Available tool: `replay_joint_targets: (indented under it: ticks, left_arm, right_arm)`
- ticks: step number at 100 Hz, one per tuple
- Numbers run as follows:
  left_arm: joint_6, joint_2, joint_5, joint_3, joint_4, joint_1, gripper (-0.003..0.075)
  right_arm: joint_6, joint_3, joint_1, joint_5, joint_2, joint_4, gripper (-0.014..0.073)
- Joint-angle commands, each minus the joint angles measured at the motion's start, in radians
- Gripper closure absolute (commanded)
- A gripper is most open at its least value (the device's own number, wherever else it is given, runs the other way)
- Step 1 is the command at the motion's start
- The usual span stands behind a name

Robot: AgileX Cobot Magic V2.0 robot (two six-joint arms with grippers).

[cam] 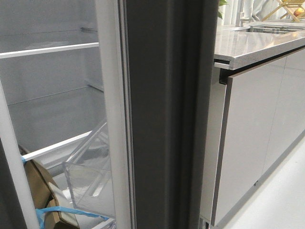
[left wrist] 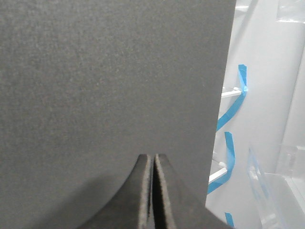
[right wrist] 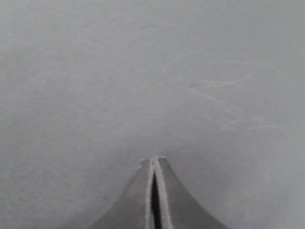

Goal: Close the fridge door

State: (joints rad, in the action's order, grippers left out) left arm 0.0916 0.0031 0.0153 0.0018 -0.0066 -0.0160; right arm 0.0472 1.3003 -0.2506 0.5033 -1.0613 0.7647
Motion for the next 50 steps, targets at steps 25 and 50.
replay_joint_targets:
  ticks: [25, 50]
  left_arm:
    - [0.004, 0.019, 0.077, 0.028, -0.002, -0.008, 0.0741]
    - [0.004, 0.019, 0.077, 0.028, -0.002, -0.008, 0.0741]
  right_arm:
    - [0.259, 0.04, -0.002, -0.007, -0.005, 0.229, 0.067]
    - [0.264, 0.068, -0.002, 0.049, -0.048, 0.286, 0.067]
